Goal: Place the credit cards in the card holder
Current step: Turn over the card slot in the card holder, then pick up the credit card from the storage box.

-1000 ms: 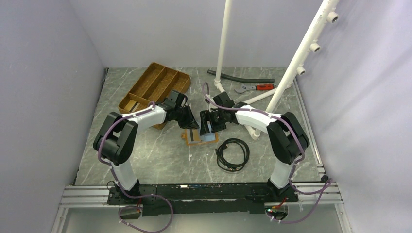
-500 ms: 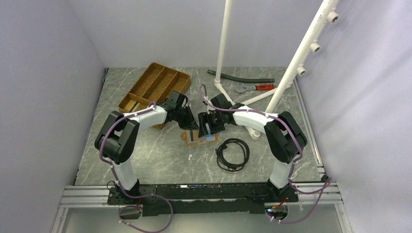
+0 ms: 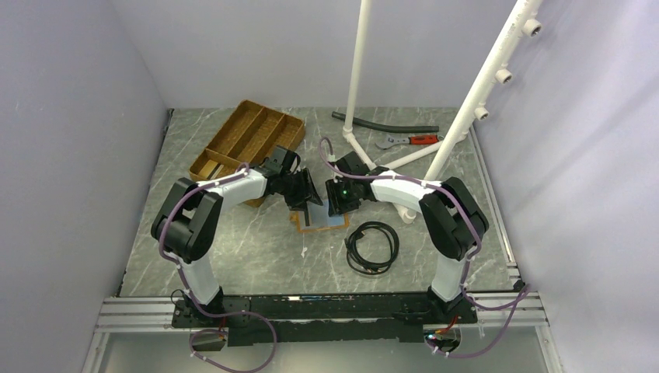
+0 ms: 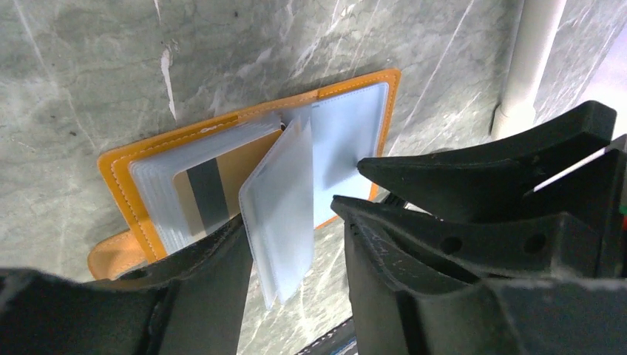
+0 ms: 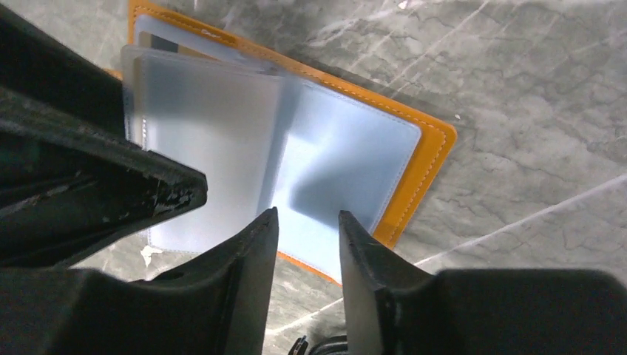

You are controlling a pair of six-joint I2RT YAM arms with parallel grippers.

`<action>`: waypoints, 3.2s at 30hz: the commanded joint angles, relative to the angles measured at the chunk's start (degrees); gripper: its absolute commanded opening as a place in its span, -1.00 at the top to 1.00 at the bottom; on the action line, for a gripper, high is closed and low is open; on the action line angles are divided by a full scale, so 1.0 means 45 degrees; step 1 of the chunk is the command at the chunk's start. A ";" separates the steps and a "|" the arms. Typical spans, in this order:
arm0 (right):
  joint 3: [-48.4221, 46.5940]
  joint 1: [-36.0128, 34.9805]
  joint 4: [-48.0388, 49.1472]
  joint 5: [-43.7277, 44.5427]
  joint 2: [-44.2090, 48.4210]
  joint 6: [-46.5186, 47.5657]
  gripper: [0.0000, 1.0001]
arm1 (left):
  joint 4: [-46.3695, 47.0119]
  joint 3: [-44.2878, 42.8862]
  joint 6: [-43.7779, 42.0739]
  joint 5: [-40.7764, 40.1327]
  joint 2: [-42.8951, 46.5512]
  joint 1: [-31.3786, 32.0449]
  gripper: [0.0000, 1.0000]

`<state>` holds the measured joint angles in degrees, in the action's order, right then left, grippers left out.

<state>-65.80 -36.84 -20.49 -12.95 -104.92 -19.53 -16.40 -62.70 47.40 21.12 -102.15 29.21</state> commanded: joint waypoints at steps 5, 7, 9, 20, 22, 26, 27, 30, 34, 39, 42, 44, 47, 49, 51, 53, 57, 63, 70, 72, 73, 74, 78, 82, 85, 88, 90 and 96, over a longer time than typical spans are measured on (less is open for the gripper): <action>0.0321 -0.0019 0.0452 0.0458 0.0169 -0.0345 0.58 | 0.0867 0.0682 0.0214 0.0751 0.0884 -0.0071 -0.07; 0.0470 -0.0017 0.0544 0.0325 0.0378 -0.0258 0.54 | 0.1074 0.0785 0.0299 0.0761 0.0941 -0.0066 -0.02; 0.0926 -0.0034 0.1065 -0.0101 0.0995 -0.0151 0.24 | 0.1115 0.0696 0.0317 0.0807 0.0834 -0.0066 0.05; 0.0695 -0.0687 0.1710 -0.0499 0.1374 0.0219 -0.43 | 0.1089 0.0538 0.0308 0.0799 0.0585 -0.0066 0.23; 0.0466 -0.0773 0.1625 -0.0497 0.1165 0.0238 -0.44 | 0.1104 0.0534 0.0326 0.0795 0.0595 -0.0066 0.24; 0.0192 -0.0927 0.1647 -0.0529 0.1011 0.0221 -0.45 | 0.1086 0.0515 0.0308 0.0794 0.0563 -0.0066 0.23; 0.0167 -0.0965 0.1676 -0.0522 0.1002 0.0209 -0.45 | 0.1069 0.0498 0.0290 0.0796 0.0563 -0.0066 0.23; 0.0013 -0.1050 0.1587 -0.0322 0.0810 0.0199 -0.46 | 0.1122 0.0495 0.0306 0.0809 0.0533 -0.0066 0.24; -0.0064 -0.1120 0.1509 0.0223 0.0413 0.0235 -0.42 | 0.1128 0.0478 0.0327 0.0823 0.0532 -0.0066 0.24; 0.0049 -0.1217 0.1585 0.0747 0.0045 0.0155 -0.38 | 0.1106 0.0476 0.0307 0.0816 0.0543 -0.0066 0.23; 0.0196 -0.1227 0.1476 0.1592 0.0034 0.0016 -0.29 | 0.1087 0.0476 0.0298 0.0801 0.0561 -0.0066 0.21; 0.0291 -0.1227 0.1414 0.2046 0.0035 -0.0032 -0.15 | 0.1062 0.0477 0.0259 0.0794 0.0557 -0.0066 0.13; 0.0415 -0.1208 0.1394 0.2448 0.0049 -0.0244 0.19 | 0.0970 0.0564 0.0232 0.0784 0.0616 -0.0066 -0.03; 0.0507 -0.1191 0.1377 0.2611 0.0107 -0.0367 0.30 | 0.0890 0.0643 0.0183 0.0715 0.0710 -0.0075 -0.11; 0.0566 -0.1179 0.1246 0.2818 0.0166 -0.0484 0.34 | 0.0745 0.0692 0.0097 0.0602 0.0856 -0.0085 -0.14; 0.0630 -0.1186 0.0980 0.3458 0.0294 -0.0684 0.34 | 0.0423 0.0673 -0.0085 0.0390 0.1103 -0.0102 -0.17; 0.0939 -0.1169 0.0066 0.5175 0.0955 -0.0584 0.02 | -0.0828 0.0475 -0.0677 -0.0314 0.1847 -0.0158 -0.21; 0.0312 -0.1240 -0.1676 0.6951 0.1822 0.0319 -0.24 | -0.2914 0.0392 -0.1656 -0.1060 0.3813 -0.0926 -0.33; 0.0327 -0.0960 0.0066 0.1814 0.2813 0.0307 -0.28 | -0.5291 -0.0053 -0.2611 -0.1237 0.6085 -0.2950 -0.46; 0.0337 -0.0760 0.0711 0.0284 0.2555 0.0091 -0.22 | -0.5803 -0.0311 -0.3024 -0.1329 0.6397 -0.3836 -0.50; 0.0310 -0.0598 0.1075 -0.0869 0.2379 0.0025 -0.20 | -0.6078 -0.0499 -0.3239 -0.1407 0.6443 -0.4277 -0.55; 0.0336 -0.0409 0.1450 -0.2019 0.2237 -0.0094 -0.17 | -0.6345 -0.0713 -0.3425 -0.1488 0.6424 -0.4752 -0.69; 0.1150 0.0294 0.2951 -0.3968 0.2835 -0.0641 -0.19 | -0.6926 -0.1860 -0.4485 -0.2337 0.5661 -0.5841 -0.91; 0.1136 0.0721 0.2221 -0.3779 0.3193 0.0120 -0.20 | -0.7066 -0.3166 -0.5685 -0.2728 0.3581 -0.6294 -0.92; 0.1458 0.1047 0.2188 -0.3985 0.3572 0.0325 -0.20 | -0.7214 -0.4311 -0.6548 -0.2247 0.1548 -0.6452 -0.88; 0.1852 0.1197 0.2399 -0.4172 0.3796 0.0250 -0.20 | -0.6753 -0.4777 -0.7387 -0.2016 0.0553 -0.6452 -0.88; 0.2048 0.1247 0.2457 -0.4339 0.3840 0.0239 -0.19 | -0.6606 -0.4953 -0.7886 -0.2060 0.0134 -0.6452 -0.88; 0.2434 0.1406 0.2663 -0.4629 0.3950 0.0258 -0.17 | -0.7212 -0.5457 -0.9432 -0.2200 -0.1025 -0.6452 -0.99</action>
<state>-55.46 -31.05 -11.38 -31.59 -89.10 -19.44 -47.62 -83.26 12.67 10.87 -105.67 0.21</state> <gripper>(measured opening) 0.589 0.982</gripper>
